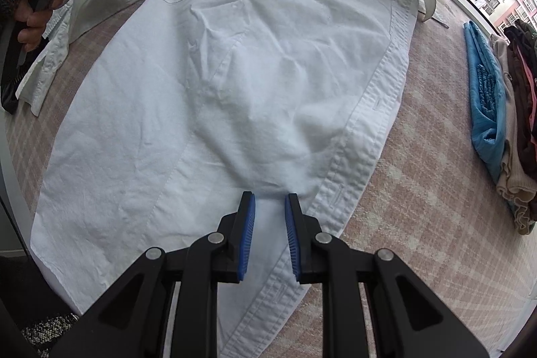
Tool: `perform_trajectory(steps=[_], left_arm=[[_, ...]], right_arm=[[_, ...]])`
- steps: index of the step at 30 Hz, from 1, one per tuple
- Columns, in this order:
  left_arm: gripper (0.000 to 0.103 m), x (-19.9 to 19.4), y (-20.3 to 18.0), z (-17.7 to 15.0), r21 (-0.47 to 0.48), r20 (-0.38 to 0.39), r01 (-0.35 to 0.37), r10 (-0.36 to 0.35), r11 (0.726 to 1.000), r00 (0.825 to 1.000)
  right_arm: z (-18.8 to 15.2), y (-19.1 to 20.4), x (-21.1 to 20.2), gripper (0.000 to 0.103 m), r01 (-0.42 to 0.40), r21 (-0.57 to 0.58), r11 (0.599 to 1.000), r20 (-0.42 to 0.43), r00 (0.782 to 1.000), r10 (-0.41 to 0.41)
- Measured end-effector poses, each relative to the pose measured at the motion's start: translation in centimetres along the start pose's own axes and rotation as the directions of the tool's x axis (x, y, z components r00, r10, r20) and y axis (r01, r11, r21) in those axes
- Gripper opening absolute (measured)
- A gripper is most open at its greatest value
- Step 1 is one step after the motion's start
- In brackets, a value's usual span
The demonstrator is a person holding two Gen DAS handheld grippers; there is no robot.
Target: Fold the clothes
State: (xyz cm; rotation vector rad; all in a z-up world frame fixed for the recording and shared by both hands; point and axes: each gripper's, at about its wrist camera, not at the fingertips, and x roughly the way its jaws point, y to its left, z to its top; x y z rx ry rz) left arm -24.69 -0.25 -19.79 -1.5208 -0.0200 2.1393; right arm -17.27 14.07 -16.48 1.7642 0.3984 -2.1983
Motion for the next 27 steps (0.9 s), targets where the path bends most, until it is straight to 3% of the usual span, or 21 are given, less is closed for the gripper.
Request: perform_trajectory(steps=[2, 6, 8, 11, 15, 20, 22, 24, 27], left_arm=[[0.009, 0.3, 0.7, -0.8, -0.027, -0.026, 0.021, -0.022, 0.999, 0.999], [0.021, -3.4, 1.5, -4.6, -0.055, -0.007, 0.029, -0.030, 0.998, 1.000], [0.026, -5.7, 1.0, -7.8, -0.071, 0.002, 0.081, -0.081, 0.994, 0.997], [0.038, -7.0, -1.5, -13.9, -0.075, -0.044, 0.175, -0.179, 0.982, 0.983], [0.039, -5.9, -5.2, -20.4, -0.080, -0.141, 0.193, -0.202, 0.978, 0.969], [0.043, -5.2, -7.0, -23.3, -0.118, -0.131, 0.173, -0.188, 0.978, 0.973], [0.039, -5.4, -7.6, -23.3, -0.081, -0.131, 0.142, -0.152, 0.987, 0.980], [0.005, -5.2, -8.1, -23.3, -0.041, -0.138, 0.123, -0.127, 0.992, 0.982], [0.002, -5.5, -8.0, -23.4, -0.053, -0.129, 0.142, -0.148, 0.988, 0.981]], right_arm=[[0.4, -0.1, 0.0, 0.019, 0.001, 0.000, 1.000, 0.002, 1.000, -0.001], [1.6, 0.0, 0.0, 0.019, 0.006, 0.000, 1.000, -0.002, 1.000, -0.006], [2.2, 0.0, -0.3, 0.019, 0.005, 0.014, 1.000, -0.002, 1.000, -0.005], [3.0, 1.4, -2.1, 0.019, -0.060, -0.013, 0.998, 0.065, 0.996, 0.060], [4.1, 5.2, -3.3, 0.019, -0.095, -0.126, 0.987, 0.124, 0.986, 0.111], [-0.3, 7.6, -3.5, 0.019, -0.130, -0.154, 0.979, 0.133, 0.980, 0.151], [-2.8, 6.0, -3.6, 0.019, -0.131, -0.154, 0.979, 0.151, 0.977, 0.154], [-3.6, 4.7, -4.9, 0.019, -0.105, -0.153, 0.983, 0.179, 0.975, 0.132], [-1.9, 4.1, -4.4, 0.019, -0.097, -0.138, 0.986, 0.209, 0.970, 0.125]])
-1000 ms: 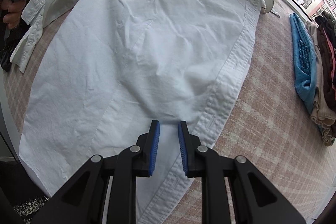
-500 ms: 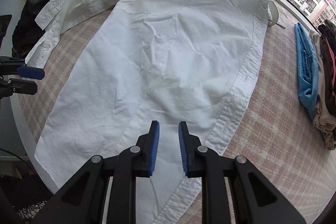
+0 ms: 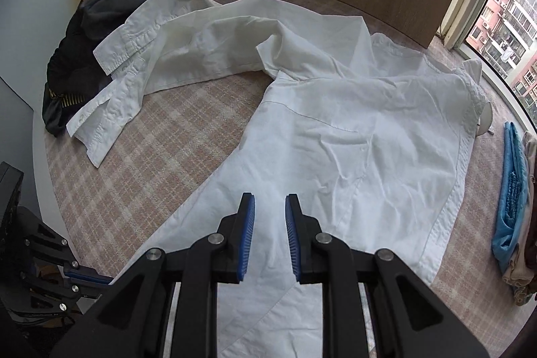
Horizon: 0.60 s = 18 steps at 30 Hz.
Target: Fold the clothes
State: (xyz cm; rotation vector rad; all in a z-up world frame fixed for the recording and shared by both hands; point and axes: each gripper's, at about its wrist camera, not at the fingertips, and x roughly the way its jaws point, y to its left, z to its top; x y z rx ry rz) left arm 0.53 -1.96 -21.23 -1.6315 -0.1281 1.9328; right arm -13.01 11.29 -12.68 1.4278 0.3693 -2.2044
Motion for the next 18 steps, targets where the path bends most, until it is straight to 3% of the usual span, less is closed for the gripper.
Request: perform_trajectory(steps=[5, 9, 12, 15, 17, 18], left_arm=[[0.002, -1.3, -0.2, -0.3, 0.008, 0.025, 0.002, -0.002, 1.000, 1.000], [0.002, -1.2, 0.1, -0.5, 0.008, 0.017, -0.005, 0.004, 1.000, 1.000], [0.003, -1.7, 0.8, -0.9, -0.005, 0.009, 0.003, -0.003, 1.000, 1.000], [0.006, -3.2, 2.0, -0.8, -0.022, 0.012, -0.007, 0.008, 1.000, 1.000], [0.012, -5.1, 3.3, -0.1, -0.028, 0.030, -0.040, 0.040, 0.999, 0.999], [0.017, -6.1, 3.9, 0.6, -0.025, 0.039, -0.055, 0.056, 0.998, 0.998]], right_arm=[[2.8, 0.0, 3.7, 0.019, -0.004, -0.013, 1.000, -0.039, 0.999, 0.003], [3.3, 1.5, 7.4, 0.019, 0.022, -0.058, 0.998, -0.088, 0.996, -0.027], [2.6, 1.5, 6.7, 0.020, -0.013, -0.071, 0.997, -0.085, 0.996, 0.007], [1.5, -2.3, 3.3, 0.020, -0.094, 0.040, 0.995, -0.027, 0.995, 0.096], [0.7, -5.9, 1.2, 0.021, -0.058, 0.096, 0.994, 0.001, 0.998, 0.058], [0.3, -7.8, 0.2, 0.027, -0.030, 0.120, 0.992, 0.013, 1.000, 0.029]])
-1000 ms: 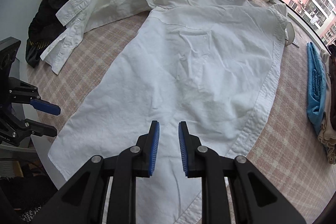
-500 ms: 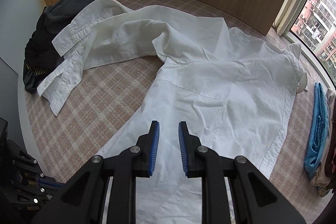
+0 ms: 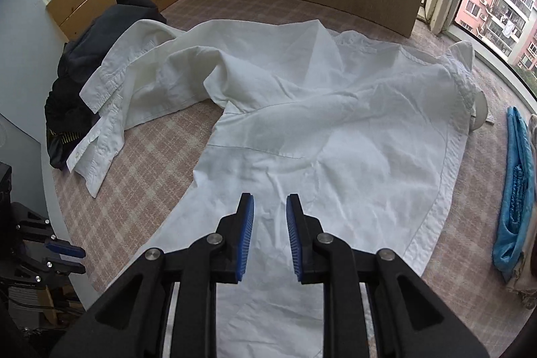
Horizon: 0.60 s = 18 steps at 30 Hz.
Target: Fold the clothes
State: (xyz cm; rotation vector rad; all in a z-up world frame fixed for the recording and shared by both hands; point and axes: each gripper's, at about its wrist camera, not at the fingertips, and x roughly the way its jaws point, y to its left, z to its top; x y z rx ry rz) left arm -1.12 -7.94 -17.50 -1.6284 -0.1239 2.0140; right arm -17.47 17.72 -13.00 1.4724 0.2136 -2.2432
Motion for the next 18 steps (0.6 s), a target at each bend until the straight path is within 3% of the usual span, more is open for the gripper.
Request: perform_trajectory(steps=[2, 6, 7, 10, 12, 13, 15, 18], left_arm=[[0.035, -1.8, 1.0, 2.9, 0.033, 0.027, -0.047, 0.046, 0.998, 0.999], [0.040, -2.2, 0.4, 12.3, 0.194, 0.096, -0.132, 0.115, 0.972, 0.989], [0.045, -1.6, -0.4, 15.0, 0.250, 0.108, -0.143, 0.119, 0.958, 0.987], [0.047, 1.6, -2.8, 22.7, 0.403, 0.154, -0.209, 0.160, 0.891, 0.975], [0.047, 3.9, -3.6, 26.1, 0.457, 0.181, -0.255, 0.192, 0.852, 0.965], [0.047, 5.1, -4.0, 27.3, 0.472, 0.172, -0.246, 0.185, 0.846, 0.968], [0.047, 7.2, -4.3, 28.1, 0.474, 0.108, -0.161, 0.124, 0.866, 0.986], [0.047, 9.2, -4.6, 27.2, 0.455, 0.020, -0.060, 0.057, 0.889, 0.998]], right_arm=[[0.0, -3.8, -1.2, 0.037, 0.114, 0.027, 0.993, 0.022, 0.993, -0.114], [1.0, -8.8, -0.7, 0.037, 0.232, 0.055, 0.971, -0.006, 0.973, -0.232], [1.4, -9.2, -0.4, 0.037, 0.262, 0.040, 0.964, -0.008, 0.965, -0.262], [2.3, -9.4, 0.9, 0.037, 0.344, -0.034, 0.938, 0.004, 0.939, -0.344], [2.4, -9.8, 1.9, 0.037, 0.279, -0.004, 0.960, -0.018, 0.960, -0.279], [2.3, -10.1, 2.3, 0.037, 0.243, 0.021, 0.970, -0.029, 0.970, -0.242], [1.7, -11.3, 2.8, 0.037, 0.182, 0.121, 0.976, -0.050, 0.983, -0.177], [0.7, -12.0, 2.5, 0.037, 0.185, 0.160, 0.970, -0.040, 0.983, -0.181]])
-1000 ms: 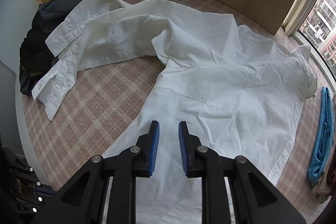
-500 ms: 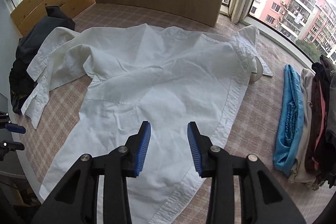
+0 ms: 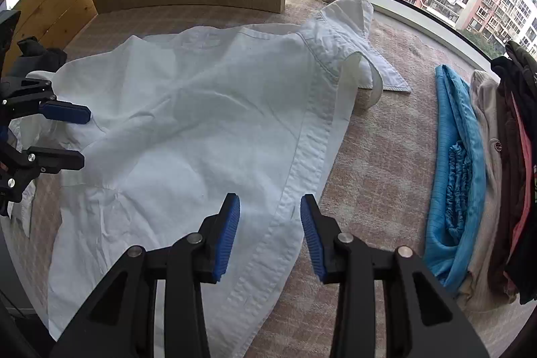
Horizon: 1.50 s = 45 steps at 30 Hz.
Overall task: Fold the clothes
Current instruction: 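Move the right gripper open toward the shirt collar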
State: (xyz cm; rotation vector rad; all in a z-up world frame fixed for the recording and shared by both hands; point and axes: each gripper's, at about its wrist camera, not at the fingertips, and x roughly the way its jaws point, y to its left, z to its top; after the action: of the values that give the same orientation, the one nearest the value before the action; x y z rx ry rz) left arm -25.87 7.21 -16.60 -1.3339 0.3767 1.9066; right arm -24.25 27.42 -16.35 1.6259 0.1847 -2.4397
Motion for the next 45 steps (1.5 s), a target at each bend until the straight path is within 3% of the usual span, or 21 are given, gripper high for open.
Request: perform_trajectory(steps=[2, 7, 22, 33, 45], left_arm=[[0.047, -0.3, -0.5, -0.9, -0.004, 0.007, 0.020, -0.020, 1.000, 1.000], [0.047, -2.3, -0.3, -3.1, -0.066, 0.047, 0.037, -0.034, 0.997, 0.998], [0.047, -7.4, -1.7, -6.4, -0.106, 0.091, -0.016, 0.026, 0.994, 0.995], [0.047, -14.9, -2.8, -3.8, -0.101, 0.175, -0.084, 0.101, 0.991, 0.979], [0.047, -23.3, -4.6, 0.5, -0.049, 0.288, -0.174, 0.181, 0.983, 0.940]], right_arm=[[-0.3, -0.3, 0.0, 0.037, 0.037, 0.006, 0.999, -0.008, 0.999, -0.036], [-1.7, 0.3, -1.2, 0.037, 0.031, 0.046, 0.998, -0.009, 0.999, -0.030], [-3.7, 3.9, -7.8, 0.037, 0.009, 0.018, 1.000, 0.072, 0.997, -0.011], [-3.5, 5.3, -13.6, 0.037, 0.024, -0.015, 1.000, 0.118, 0.993, -0.022], [-0.8, 5.5, -19.7, 0.037, 0.041, -0.029, 0.999, 0.178, 0.983, -0.036]])
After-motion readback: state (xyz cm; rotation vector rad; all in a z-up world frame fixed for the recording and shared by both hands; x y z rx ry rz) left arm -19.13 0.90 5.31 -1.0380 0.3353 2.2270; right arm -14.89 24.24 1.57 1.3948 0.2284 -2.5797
